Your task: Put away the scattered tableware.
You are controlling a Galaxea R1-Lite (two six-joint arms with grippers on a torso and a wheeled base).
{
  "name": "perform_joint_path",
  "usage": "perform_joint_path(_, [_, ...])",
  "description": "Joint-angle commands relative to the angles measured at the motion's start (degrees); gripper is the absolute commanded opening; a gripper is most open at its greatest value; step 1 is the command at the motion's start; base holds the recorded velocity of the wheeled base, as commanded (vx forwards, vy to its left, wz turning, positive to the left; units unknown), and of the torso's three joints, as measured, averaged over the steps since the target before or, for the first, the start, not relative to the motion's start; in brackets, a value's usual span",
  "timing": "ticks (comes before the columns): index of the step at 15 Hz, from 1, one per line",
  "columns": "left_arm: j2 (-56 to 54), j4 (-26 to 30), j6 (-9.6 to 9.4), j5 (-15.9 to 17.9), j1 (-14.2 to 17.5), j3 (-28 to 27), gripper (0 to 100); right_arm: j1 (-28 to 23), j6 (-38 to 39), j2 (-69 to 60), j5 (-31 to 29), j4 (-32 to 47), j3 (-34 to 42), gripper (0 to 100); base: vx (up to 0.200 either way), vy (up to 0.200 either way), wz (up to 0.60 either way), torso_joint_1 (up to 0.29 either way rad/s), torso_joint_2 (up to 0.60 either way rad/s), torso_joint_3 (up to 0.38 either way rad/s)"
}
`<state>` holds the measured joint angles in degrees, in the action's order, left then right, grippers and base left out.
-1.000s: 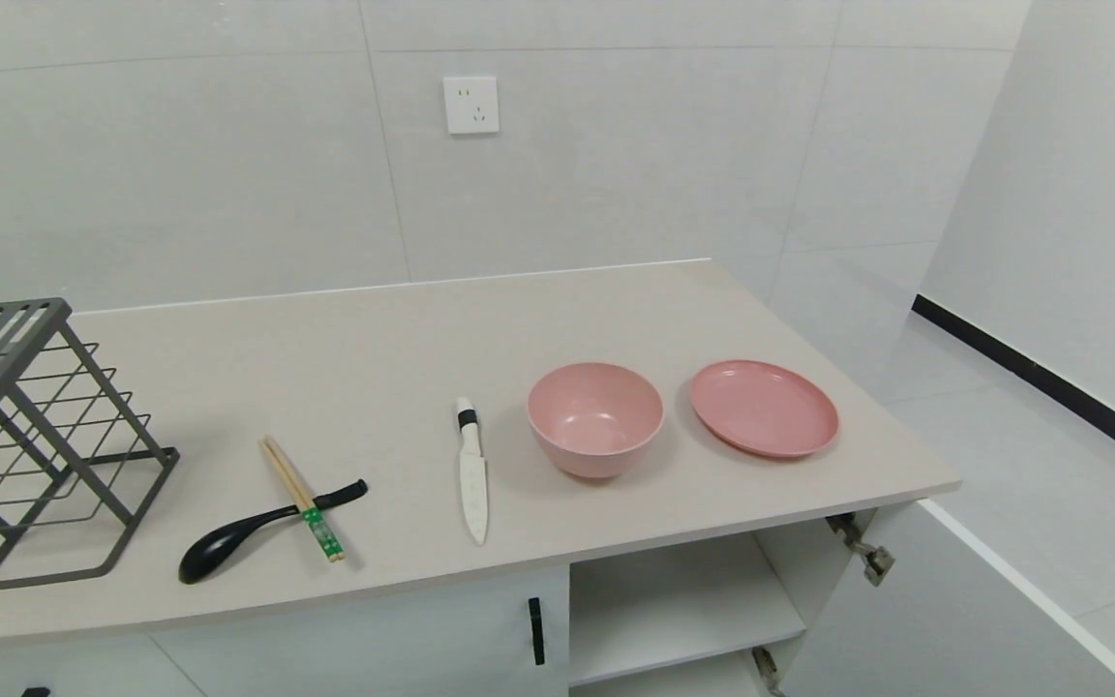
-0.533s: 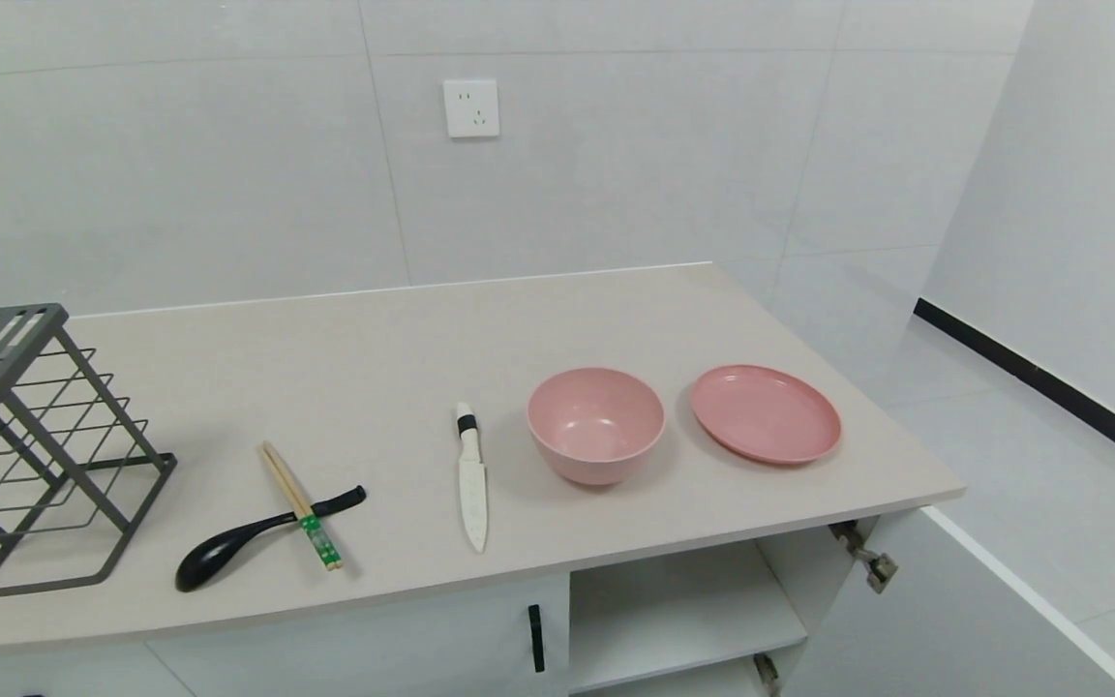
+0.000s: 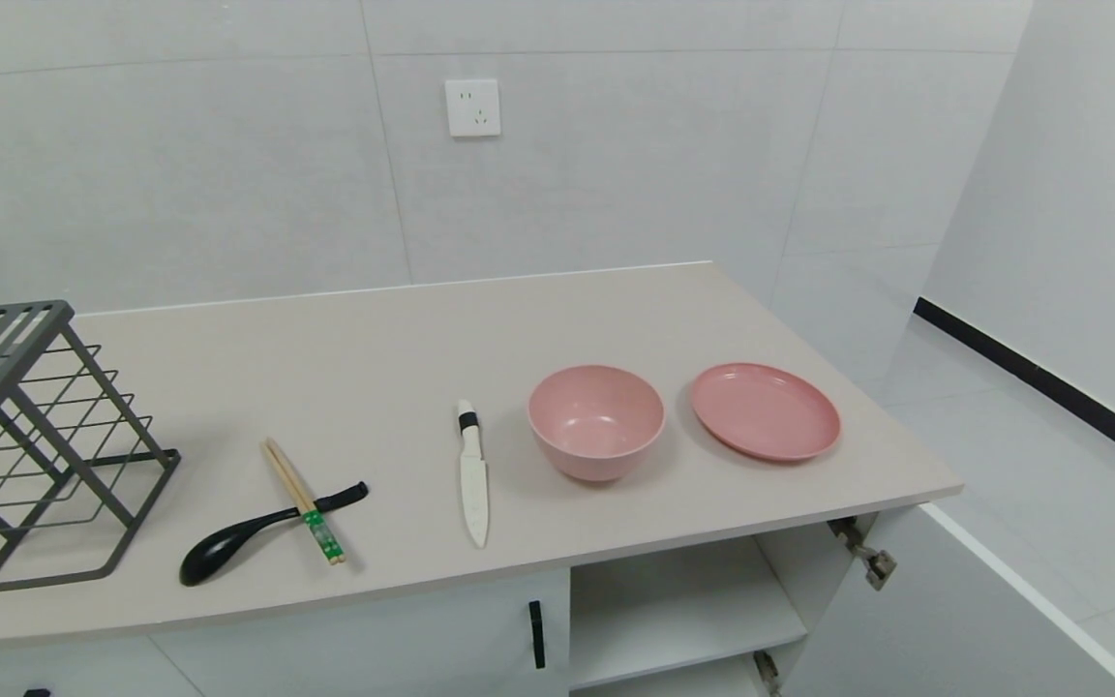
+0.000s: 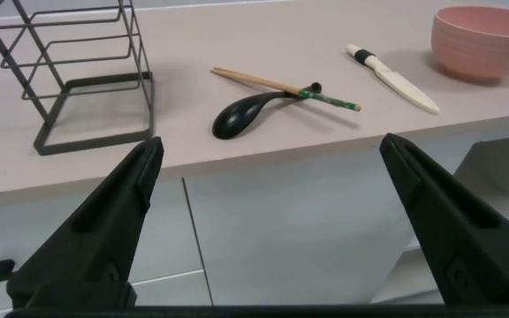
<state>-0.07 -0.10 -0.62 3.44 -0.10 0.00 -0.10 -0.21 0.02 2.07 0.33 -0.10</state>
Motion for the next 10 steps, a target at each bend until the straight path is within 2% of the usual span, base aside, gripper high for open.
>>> perform_joint_path(1, [0.1, -0.1, 0.09, 0.0, 0.0, 0.0, 100, 0.0, 0.0, 0.0, 0.1, -0.2, 0.1, 100, 0.000, 0.000, 0.00, 0.000, 0.00, 0.000])
perform_joint_path(4, [0.1, 0.0, 0.09, 0.0, 0.0, 0.0, 100, -0.1, -0.1, 0.0, 0.1, -9.0, -1.0, 100, 0.000, 0.000, 0.00, 0.000, 0.00, 0.000])
perform_joint_path(7, [0.1, 0.0, 0.01, -0.1, 0.0, 0.0, 100, 0.4, -0.1, 6.1, 0.9, -6.7, -7.4, 100, 0.000, 0.000, 0.00, 0.000, 0.00, 0.000])
perform_joint_path(10, [0.1, 0.0, 0.01, -0.1, 0.0, 0.0, 100, 4.1, 0.1, 16.1, 2.7, -6.7, -12.2, 100, 0.000, 0.000, 0.00, 0.000, 0.00, 0.000])
